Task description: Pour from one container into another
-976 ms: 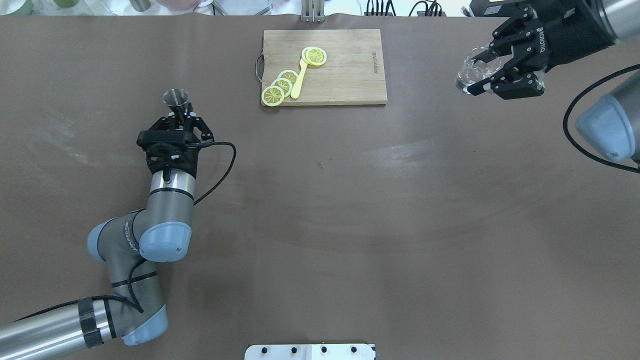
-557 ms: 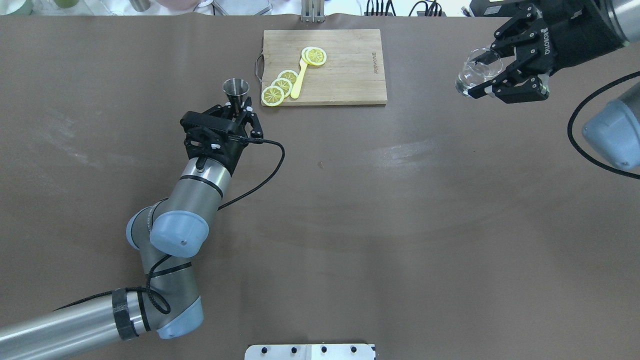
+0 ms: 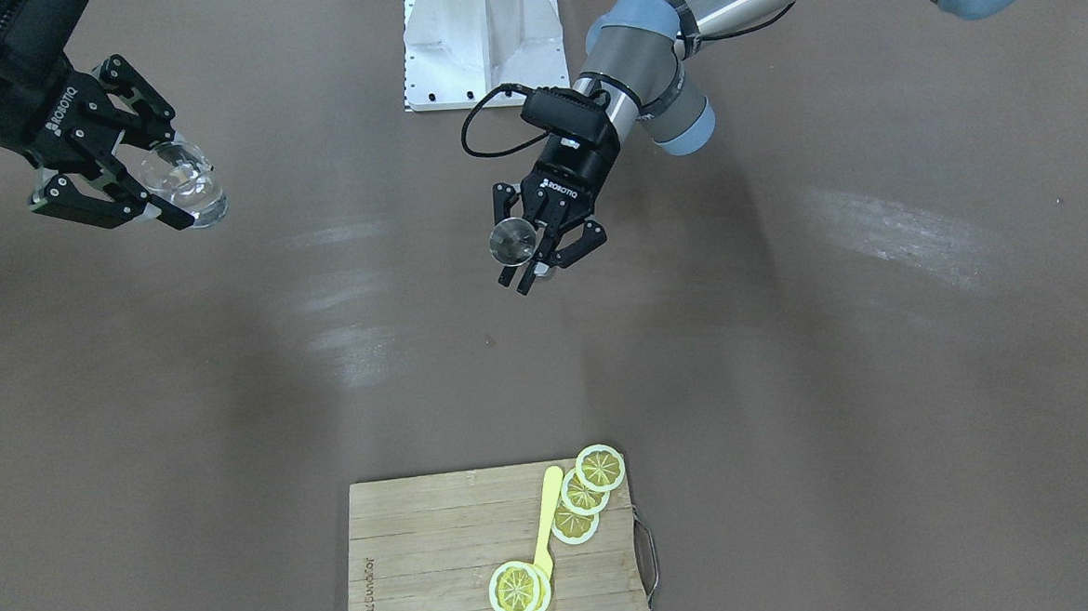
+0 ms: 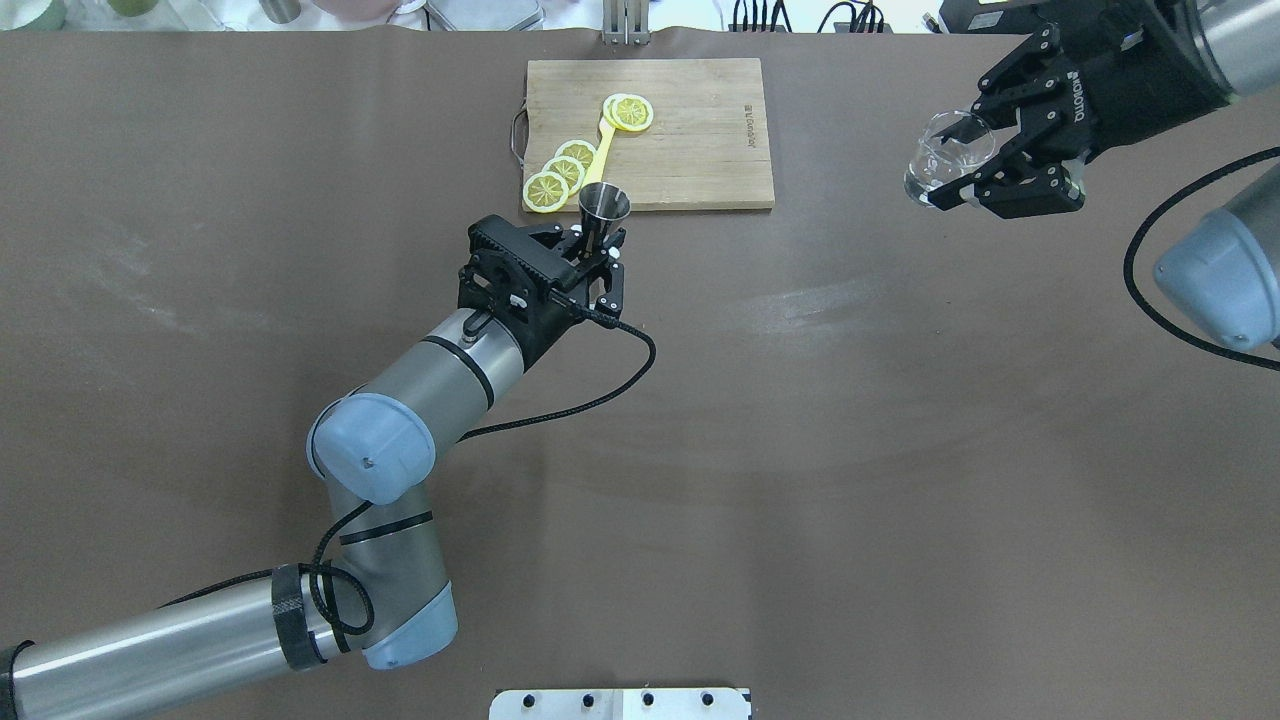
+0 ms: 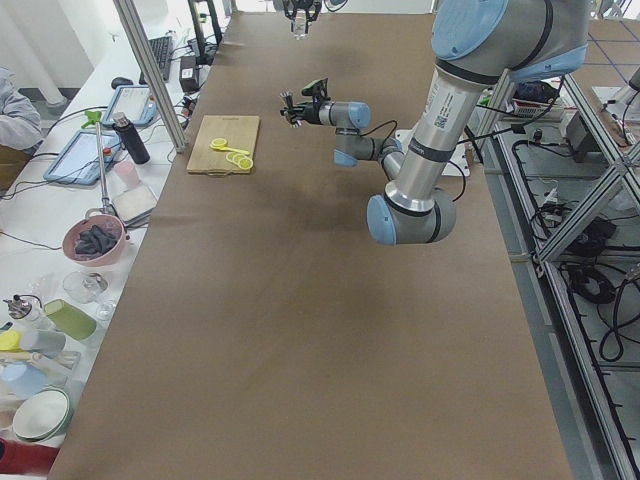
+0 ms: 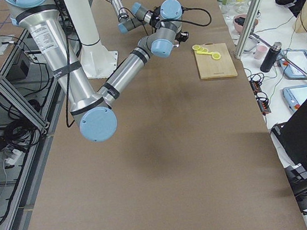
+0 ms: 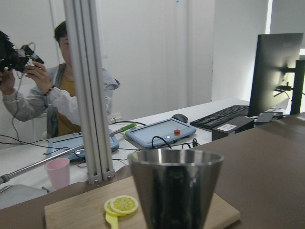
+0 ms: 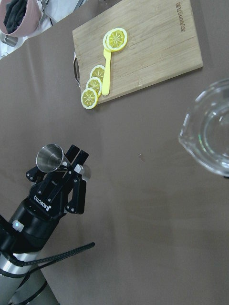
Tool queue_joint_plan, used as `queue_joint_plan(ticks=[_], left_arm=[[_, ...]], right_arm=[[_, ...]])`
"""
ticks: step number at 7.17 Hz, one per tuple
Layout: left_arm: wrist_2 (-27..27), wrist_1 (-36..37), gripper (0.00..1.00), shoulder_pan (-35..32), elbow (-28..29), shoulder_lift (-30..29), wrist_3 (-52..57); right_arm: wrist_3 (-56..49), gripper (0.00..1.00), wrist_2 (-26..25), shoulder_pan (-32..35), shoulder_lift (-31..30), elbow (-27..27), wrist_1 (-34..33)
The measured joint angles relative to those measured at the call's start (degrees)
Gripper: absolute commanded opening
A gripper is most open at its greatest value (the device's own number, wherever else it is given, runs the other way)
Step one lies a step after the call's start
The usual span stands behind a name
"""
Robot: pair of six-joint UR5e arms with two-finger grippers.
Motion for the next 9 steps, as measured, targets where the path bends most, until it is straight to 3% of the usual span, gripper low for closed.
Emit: queue_joint_plan(ticks=[3, 5, 9], left_arm=[[-5.0, -1.8, 0.00, -0.9, 1.0, -3.1, 3.8], [-6.1, -2.6, 0.00, -1.1, 5.7, -8.7, 4.0], [-6.0, -4.4, 0.00, -1.1, 8.4, -10.6, 3.4]], right_arm=[[-4.0, 0.00, -3.7, -1.7, 3.6, 1.8, -9.8], [-8.6, 0.00, -7.5, -4.1, 6.9, 2.8, -17.2], [-12.4, 0.00, -9.5, -6.6, 10.8, 3.0, -23.3]])
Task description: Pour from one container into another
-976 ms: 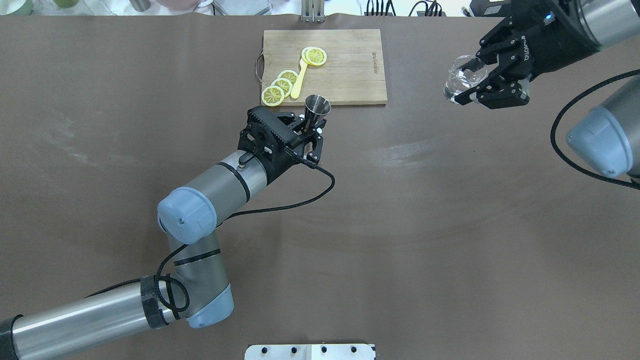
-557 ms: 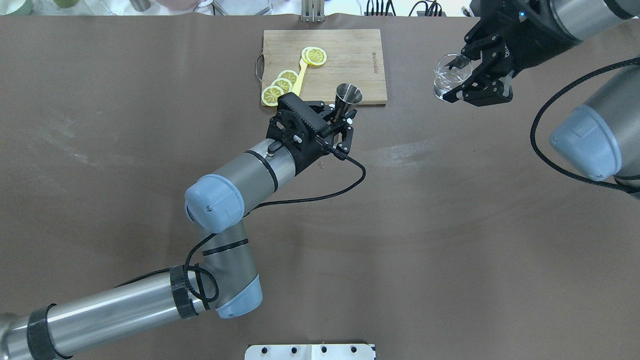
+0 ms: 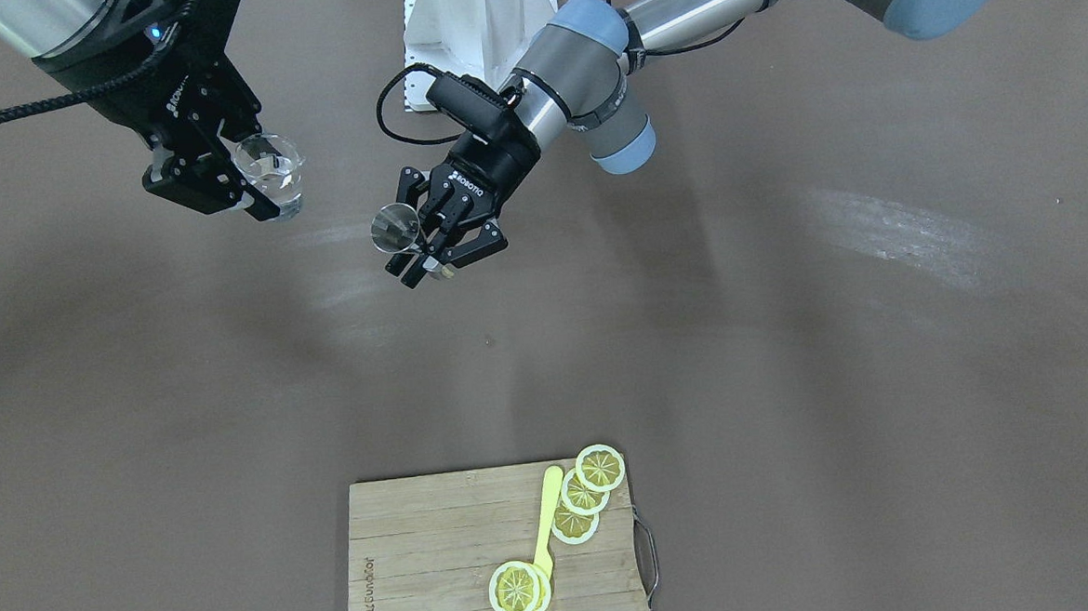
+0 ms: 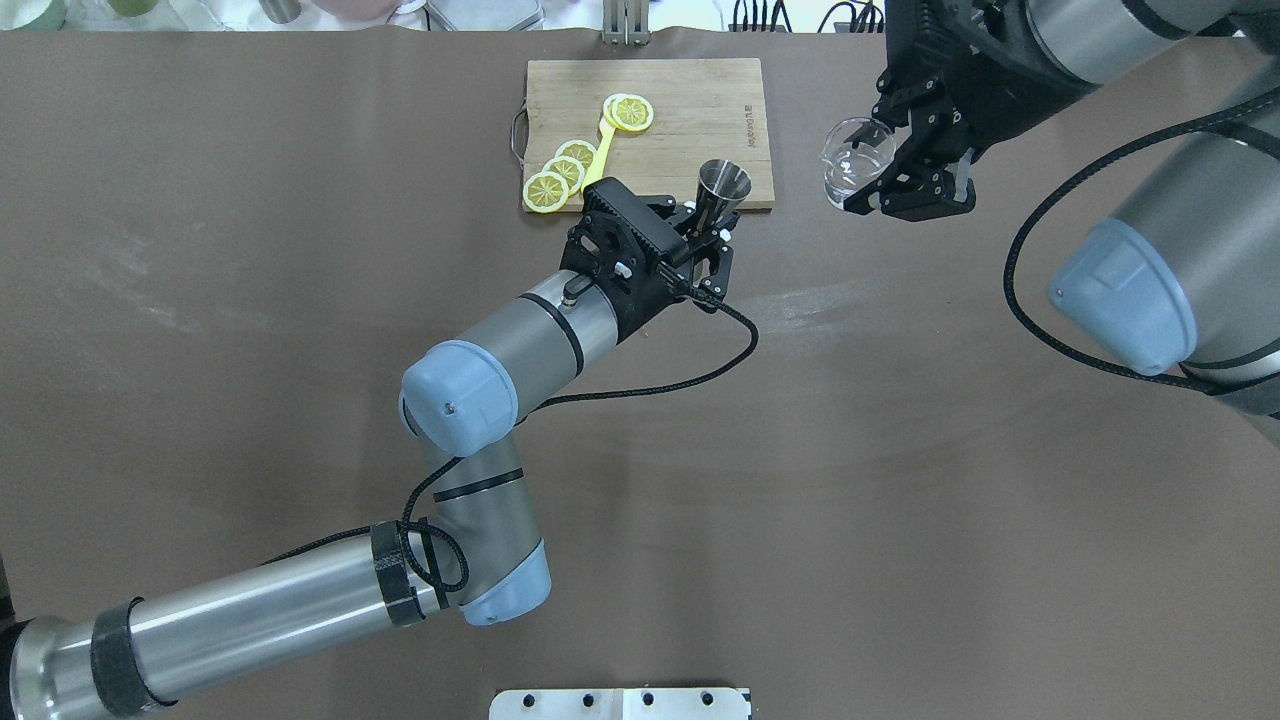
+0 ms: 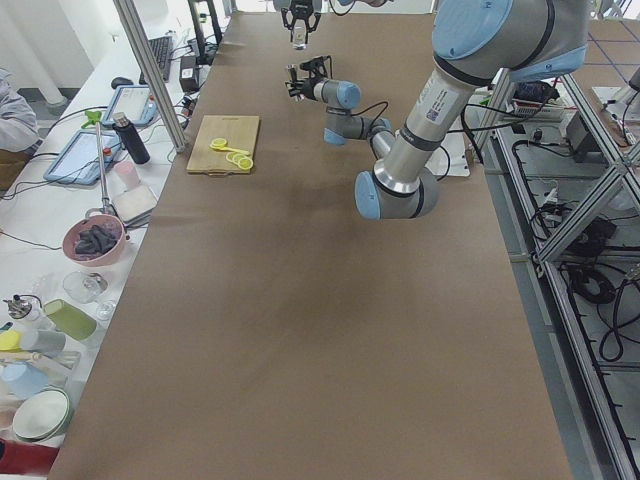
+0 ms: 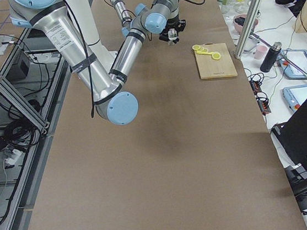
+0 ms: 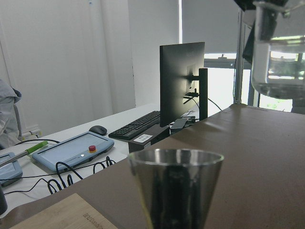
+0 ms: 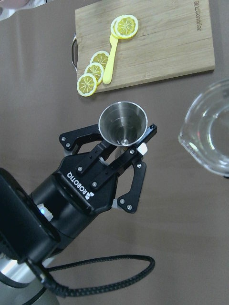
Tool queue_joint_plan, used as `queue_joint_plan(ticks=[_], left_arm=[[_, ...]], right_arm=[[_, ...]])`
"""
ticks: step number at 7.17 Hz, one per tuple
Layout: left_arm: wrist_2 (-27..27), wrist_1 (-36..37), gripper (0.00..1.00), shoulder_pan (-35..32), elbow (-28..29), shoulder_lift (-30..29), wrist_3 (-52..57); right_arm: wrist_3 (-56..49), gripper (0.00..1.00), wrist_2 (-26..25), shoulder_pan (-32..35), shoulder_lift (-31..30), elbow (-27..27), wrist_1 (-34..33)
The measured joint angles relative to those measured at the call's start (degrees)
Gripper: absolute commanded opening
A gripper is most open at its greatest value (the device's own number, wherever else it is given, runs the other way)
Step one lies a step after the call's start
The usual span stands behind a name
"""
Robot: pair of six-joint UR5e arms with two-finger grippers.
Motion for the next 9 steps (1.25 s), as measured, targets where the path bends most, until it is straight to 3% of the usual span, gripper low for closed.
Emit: queue_joint_plan(ticks=[4, 9], left_arm=[[0.0, -0.1, 0.00, 0.1, 0.4, -0.1, -0.1], [0.1, -0.4, 0.00, 0.1, 0.5, -0.2, -0.1]], right_arm=[[-5.7, 0.00, -2.8, -1.7, 2.0, -1.2, -5.7], [-12.6, 0.00, -6.1, -2.0, 10.5, -7.8, -15.6]])
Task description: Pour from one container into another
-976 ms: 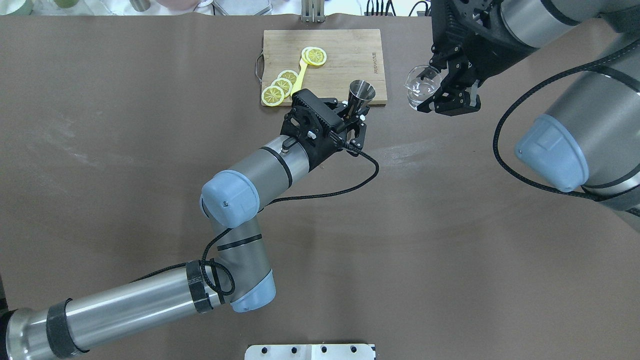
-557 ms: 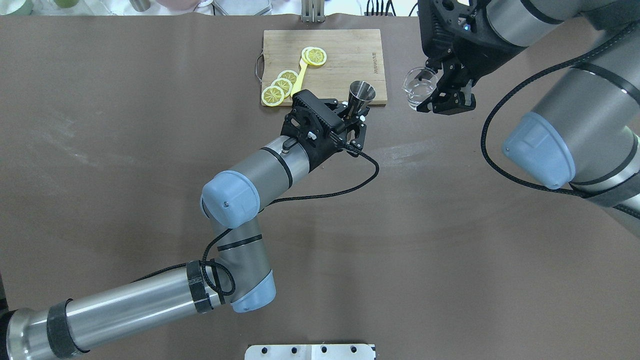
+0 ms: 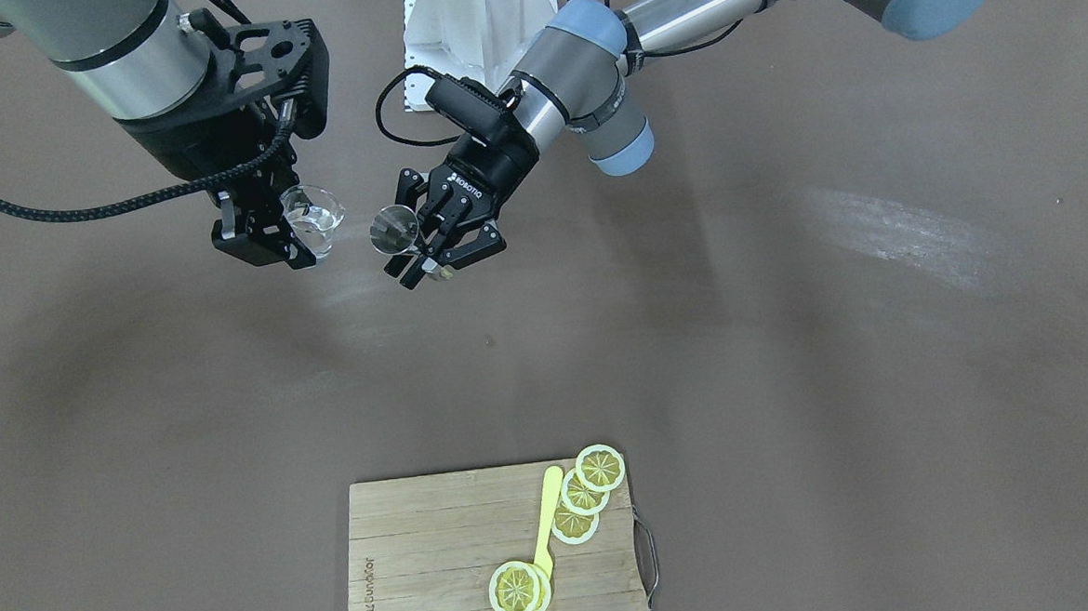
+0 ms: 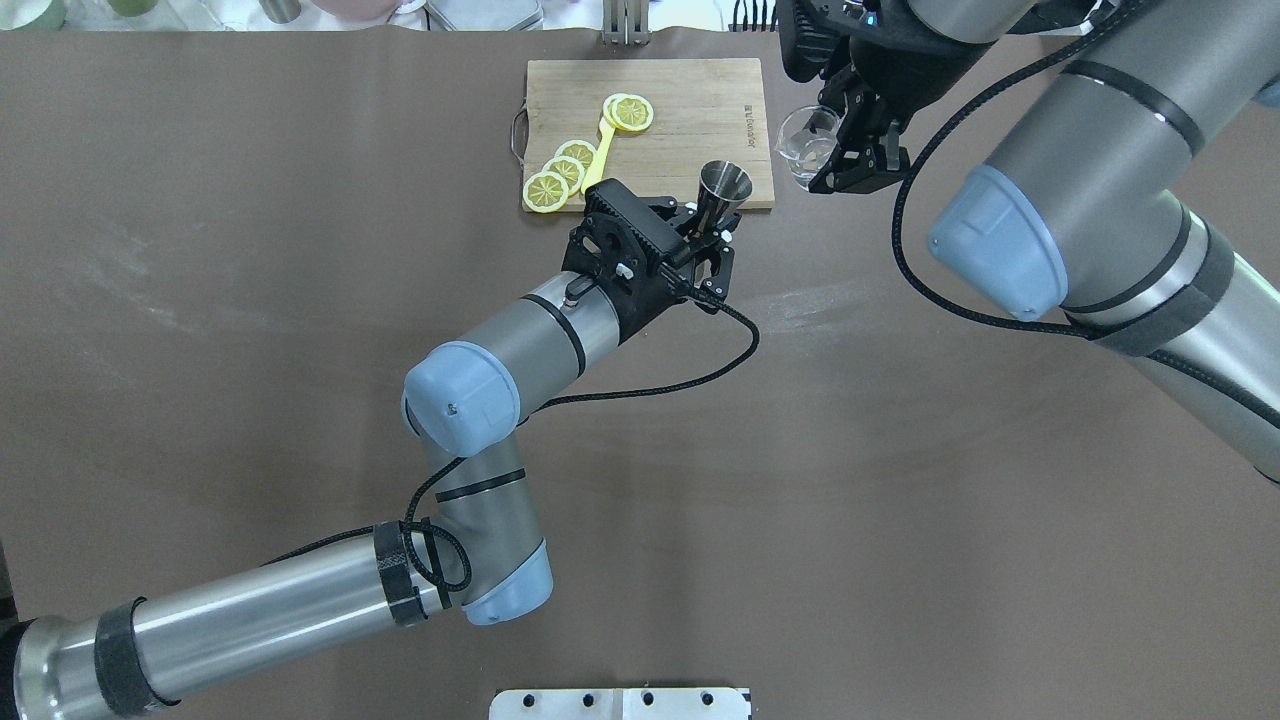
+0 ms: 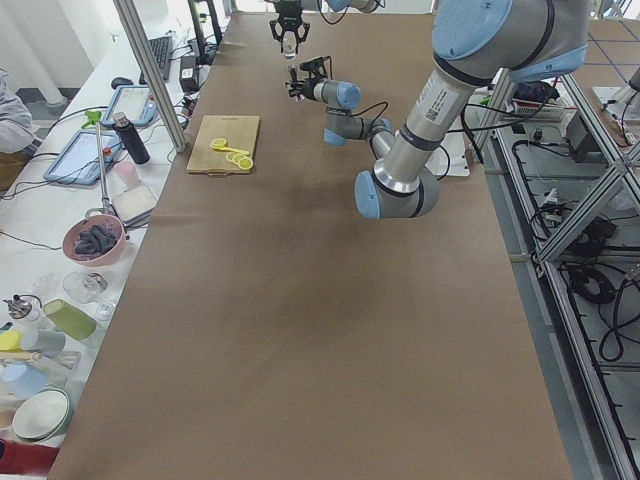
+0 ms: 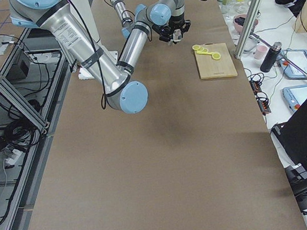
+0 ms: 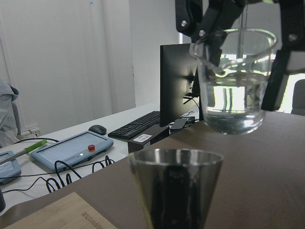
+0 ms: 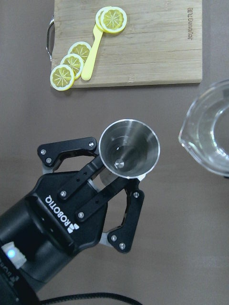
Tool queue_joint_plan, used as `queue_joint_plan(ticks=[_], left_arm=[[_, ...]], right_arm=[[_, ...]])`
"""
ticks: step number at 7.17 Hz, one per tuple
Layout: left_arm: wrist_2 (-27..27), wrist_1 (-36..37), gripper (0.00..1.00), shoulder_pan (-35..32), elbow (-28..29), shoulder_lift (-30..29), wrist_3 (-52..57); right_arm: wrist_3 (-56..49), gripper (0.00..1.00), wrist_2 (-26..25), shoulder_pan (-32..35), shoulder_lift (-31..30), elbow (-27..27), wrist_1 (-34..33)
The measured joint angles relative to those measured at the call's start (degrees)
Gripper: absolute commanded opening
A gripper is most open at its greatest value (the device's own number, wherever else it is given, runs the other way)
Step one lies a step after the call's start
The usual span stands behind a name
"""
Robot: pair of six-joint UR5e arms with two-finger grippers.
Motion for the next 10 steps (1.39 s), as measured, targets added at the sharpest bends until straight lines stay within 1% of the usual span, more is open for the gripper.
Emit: queue_joint_plan(ticks=[4, 7, 10], left_arm=[[0.0, -3.4, 0.00, 0.0, 1.2, -0.1, -0.1], [0.0, -4.1, 0.00, 0.0, 1.5, -0.1, -0.1], [0.0, -4.2, 0.00, 0.0, 1.7, -0.1, -0.1]], right_arm=[[-5.4, 0.00, -5.3, -1.8, 4.0, -0.4, -10.6], [-7.8, 0.00, -7.8, -3.2, 7.3, -2.0, -15.5], [-9.2, 0.00, -9.1, -4.1, 10.0, -4.5, -18.3]])
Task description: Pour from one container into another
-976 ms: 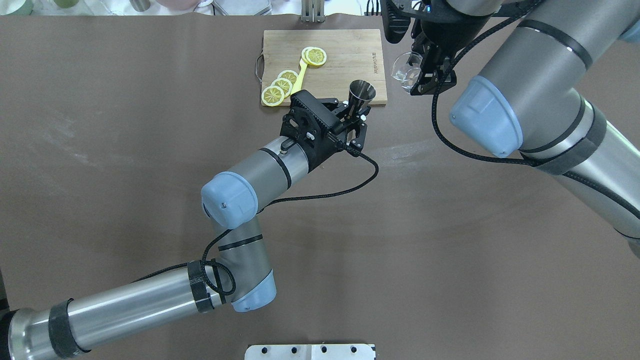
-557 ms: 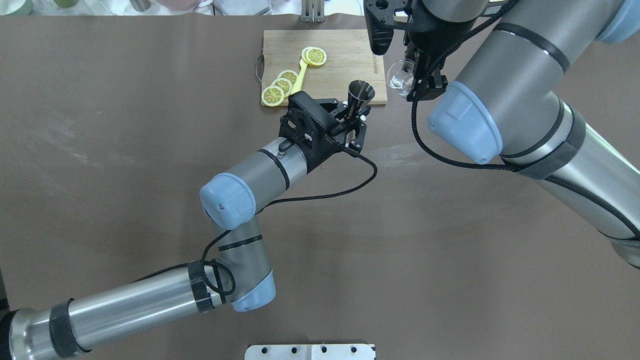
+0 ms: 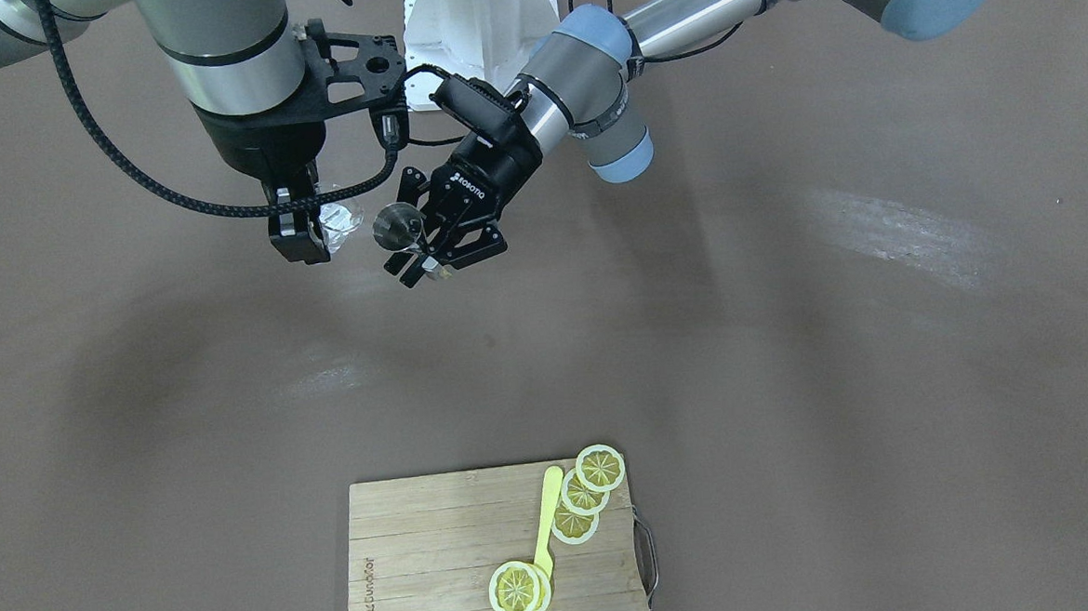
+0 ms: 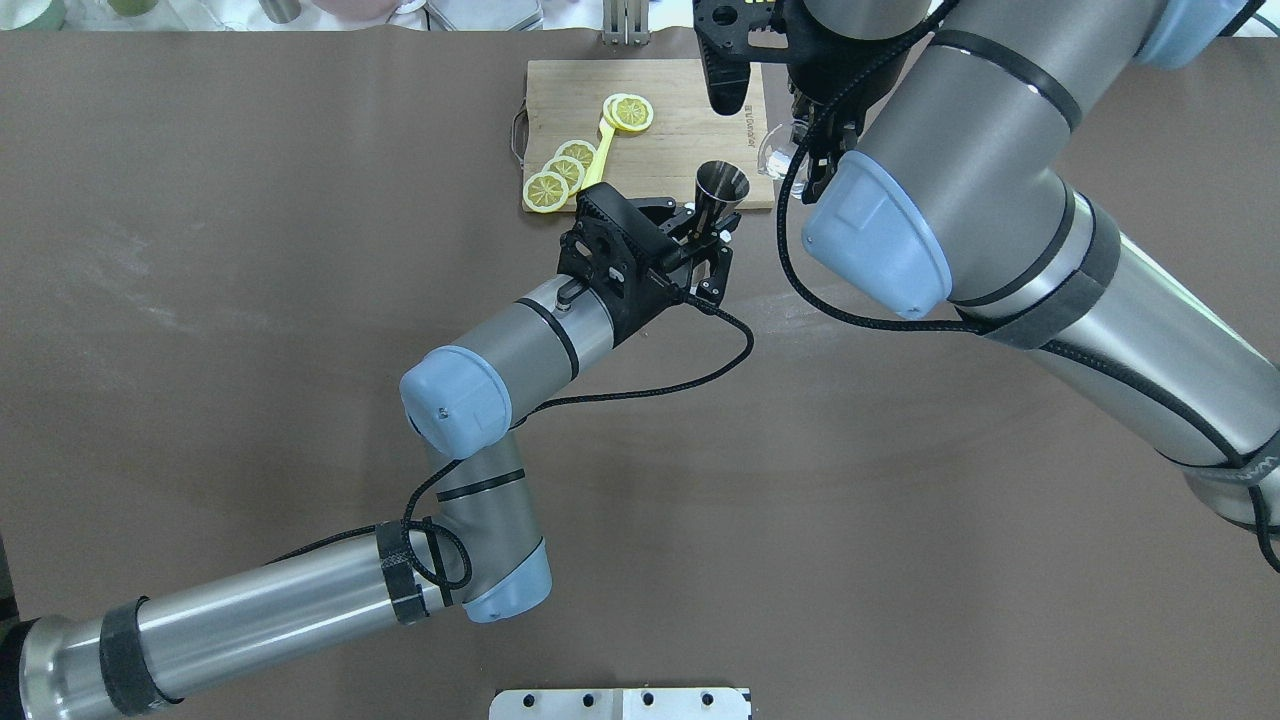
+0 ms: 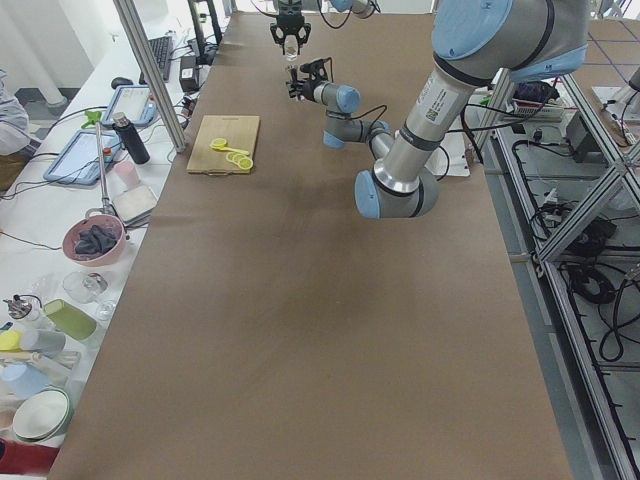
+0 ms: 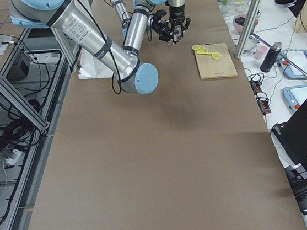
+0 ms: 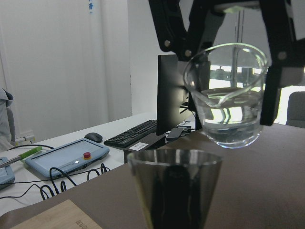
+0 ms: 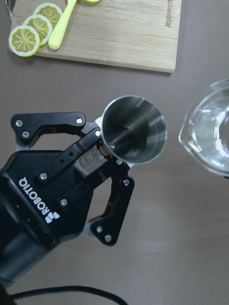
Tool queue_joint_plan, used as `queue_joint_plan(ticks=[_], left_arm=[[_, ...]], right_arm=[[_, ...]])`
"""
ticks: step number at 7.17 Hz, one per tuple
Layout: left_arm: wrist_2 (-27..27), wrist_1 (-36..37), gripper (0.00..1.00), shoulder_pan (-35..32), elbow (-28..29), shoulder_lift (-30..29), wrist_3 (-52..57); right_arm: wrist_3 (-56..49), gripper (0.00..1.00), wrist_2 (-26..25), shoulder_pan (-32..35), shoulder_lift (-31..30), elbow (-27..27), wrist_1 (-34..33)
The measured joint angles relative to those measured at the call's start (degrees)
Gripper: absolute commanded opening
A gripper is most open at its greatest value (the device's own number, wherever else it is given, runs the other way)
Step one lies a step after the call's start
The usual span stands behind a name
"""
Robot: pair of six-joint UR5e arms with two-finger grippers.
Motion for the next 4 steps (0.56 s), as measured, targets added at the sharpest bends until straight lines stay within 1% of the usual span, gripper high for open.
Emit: queue_joint_plan(ticks=[4], left_arm=[[0.1, 0.0, 0.00, 0.0, 0.0, 0.0, 0.4]], right_arm=[[-2.4, 0.00, -1.4, -0.3, 5.0, -5.8, -3.3]])
